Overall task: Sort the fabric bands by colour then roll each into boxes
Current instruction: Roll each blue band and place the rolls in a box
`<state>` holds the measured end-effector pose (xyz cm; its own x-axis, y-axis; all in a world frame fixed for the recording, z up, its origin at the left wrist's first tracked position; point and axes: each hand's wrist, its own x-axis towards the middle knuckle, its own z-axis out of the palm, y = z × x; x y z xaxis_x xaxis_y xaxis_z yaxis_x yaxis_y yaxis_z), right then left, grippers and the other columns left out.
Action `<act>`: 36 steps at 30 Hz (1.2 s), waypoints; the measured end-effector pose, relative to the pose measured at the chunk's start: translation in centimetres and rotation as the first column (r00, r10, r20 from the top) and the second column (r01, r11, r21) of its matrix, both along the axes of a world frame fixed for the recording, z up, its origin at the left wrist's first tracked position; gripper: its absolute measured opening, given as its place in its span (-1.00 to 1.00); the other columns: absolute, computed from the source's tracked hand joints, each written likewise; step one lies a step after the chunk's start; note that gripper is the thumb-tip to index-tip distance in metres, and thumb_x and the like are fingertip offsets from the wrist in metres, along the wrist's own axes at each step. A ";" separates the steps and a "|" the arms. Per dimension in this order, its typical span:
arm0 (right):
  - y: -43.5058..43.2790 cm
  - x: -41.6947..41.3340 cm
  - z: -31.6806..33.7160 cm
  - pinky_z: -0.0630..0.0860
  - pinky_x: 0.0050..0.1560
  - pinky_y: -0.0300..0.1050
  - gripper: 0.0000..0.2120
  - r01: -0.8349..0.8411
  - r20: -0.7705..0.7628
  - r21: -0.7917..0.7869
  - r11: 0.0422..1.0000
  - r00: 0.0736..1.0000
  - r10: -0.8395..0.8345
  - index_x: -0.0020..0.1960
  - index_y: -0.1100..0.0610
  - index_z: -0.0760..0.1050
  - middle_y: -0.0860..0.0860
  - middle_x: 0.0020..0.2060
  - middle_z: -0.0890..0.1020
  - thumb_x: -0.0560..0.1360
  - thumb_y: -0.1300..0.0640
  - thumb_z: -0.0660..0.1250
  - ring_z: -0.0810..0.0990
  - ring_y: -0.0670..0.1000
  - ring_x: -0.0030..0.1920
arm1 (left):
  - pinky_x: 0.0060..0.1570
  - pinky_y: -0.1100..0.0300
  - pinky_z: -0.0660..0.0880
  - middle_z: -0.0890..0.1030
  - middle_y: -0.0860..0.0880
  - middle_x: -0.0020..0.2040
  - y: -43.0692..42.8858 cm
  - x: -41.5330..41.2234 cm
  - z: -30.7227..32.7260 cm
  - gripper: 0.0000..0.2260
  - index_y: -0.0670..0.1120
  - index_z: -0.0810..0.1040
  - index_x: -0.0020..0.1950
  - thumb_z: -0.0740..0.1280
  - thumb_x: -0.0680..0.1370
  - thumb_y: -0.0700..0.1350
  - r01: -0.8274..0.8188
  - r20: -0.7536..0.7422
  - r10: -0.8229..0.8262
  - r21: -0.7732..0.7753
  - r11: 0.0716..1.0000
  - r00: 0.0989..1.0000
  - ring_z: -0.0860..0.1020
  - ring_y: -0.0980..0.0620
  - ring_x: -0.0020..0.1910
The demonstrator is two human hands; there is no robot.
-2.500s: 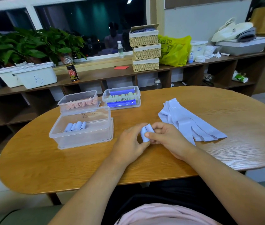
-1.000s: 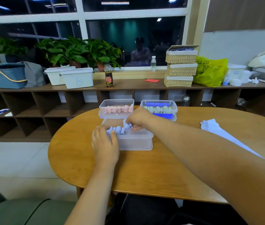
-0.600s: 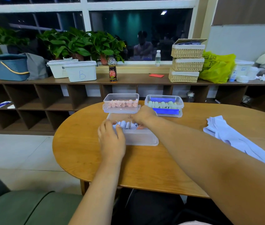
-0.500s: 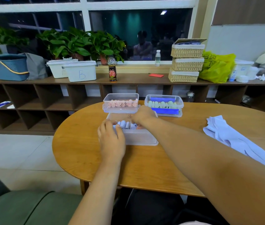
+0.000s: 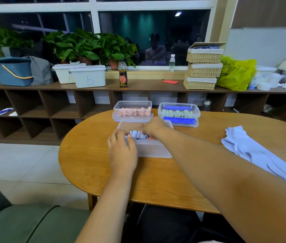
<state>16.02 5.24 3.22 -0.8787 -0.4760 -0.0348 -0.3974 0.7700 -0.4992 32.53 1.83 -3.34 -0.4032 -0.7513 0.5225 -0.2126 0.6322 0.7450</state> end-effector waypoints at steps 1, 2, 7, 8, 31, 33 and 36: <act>0.0 0.0 -0.1 0.47 -0.29 -0.14 -0.77 -0.006 -0.022 0.024 1.000 1.000 0.006 -0.15 0.09 0.45 0.07 -0.07 0.67 0.53 0.08 0.48 0.68 0.05 -0.10 | 0.30 0.14 0.32 0.48 0.01 0.35 0.0 0.0 0.0 -0.79 -0.05 0.57 0.27 0.22 0.71 -0.06 0.002 0.002 -0.002 0.002 1.000 1.000 0.34 0.00 0.36; -0.1 0.1 -0.1 0.50 -0.26 -0.13 -0.79 -0.012 -0.038 0.041 0.999 0.999 0.014 -0.12 0.08 0.47 0.06 -0.07 0.67 0.54 0.05 0.48 0.68 0.06 -0.06 | 0.29 0.15 0.32 0.48 0.01 0.35 0.0 0.0 0.0 -0.79 -0.05 0.57 0.27 0.22 0.71 -0.05 0.003 0.003 -0.003 0.000 1.000 1.000 0.34 0.01 0.36; 0.4 0.2 0.1 0.60 -0.12 -0.04 -0.81 -0.075 -0.180 0.088 0.993 0.980 0.090 0.10 0.05 0.55 0.02 -0.05 0.66 0.56 -0.02 0.42 0.65 0.08 -0.01 | 0.33 0.09 0.41 0.49 0.04 0.33 0.0 0.1 0.0 -0.79 -0.03 0.54 0.28 0.20 0.71 -0.03 0.005 0.003 -0.005 -0.005 1.000 1.000 0.35 0.06 0.38; 0.5 0.1 0.2 0.59 -0.10 -0.04 -0.80 -0.080 -0.202 0.087 0.993 0.975 0.096 0.13 0.04 0.55 0.01 -0.02 0.66 0.55 -0.01 0.40 0.66 0.10 0.01 | 0.34 0.06 0.42 0.49 0.04 0.32 0.1 0.1 0.0 -0.79 -0.03 0.53 0.27 0.20 0.70 -0.04 0.004 -0.006 -0.004 -0.017 1.000 1.000 0.35 0.05 0.38; 29.9 -3.2 -1.5 0.63 -0.18 0.01 -0.69 -0.002 -0.188 -0.275 0.961 0.981 -0.052 -0.24 0.08 0.64 0.01 -0.42 0.65 0.62 -0.03 0.37 0.66 0.02 -0.35 | 0.12 0.00 0.44 0.55 0.13 0.15 13.5 -6.5 0.4 -0.88 0.04 0.58 0.18 0.29 0.70 0.01 0.685 0.498 -0.472 -0.572 0.452 0.728 0.49 0.03 0.13; 32.7 -4.4 -2.3 0.62 -0.19 -0.04 -0.74 0.035 -0.197 -0.294 0.955 0.976 -0.097 -0.21 0.01 0.67 -0.04 -0.36 0.69 0.62 0.03 0.33 0.67 -0.02 -0.33 | 0.12 -0.01 0.44 0.56 0.16 0.14 15.5 -8.2 0.4 -0.89 0.06 0.57 0.16 0.29 0.70 0.02 0.709 0.517 -0.486 -0.544 0.449 0.704 0.48 0.05 0.12; 36.2 -5.8 -3.1 0.55 -0.24 -0.23 -0.78 0.083 -0.190 -0.338 0.938 0.970 -0.154 -0.11 -0.07 0.69 -0.17 -0.21 0.72 0.62 0.10 0.31 0.64 -0.15 -0.26 | 0.11 0.00 0.43 0.57 0.17 0.10 18.0 -10.6 0.4 -0.89 0.07 0.59 0.14 0.30 0.68 0.03 0.728 0.501 -0.529 -0.489 0.480 0.685 0.48 0.06 0.09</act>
<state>10.18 41.40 0.09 -0.8996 -0.3219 0.2952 -0.4362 0.6277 -0.6448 21.91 19.85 -2.91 -0.8138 0.2184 0.5386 0.3286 0.9373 0.1165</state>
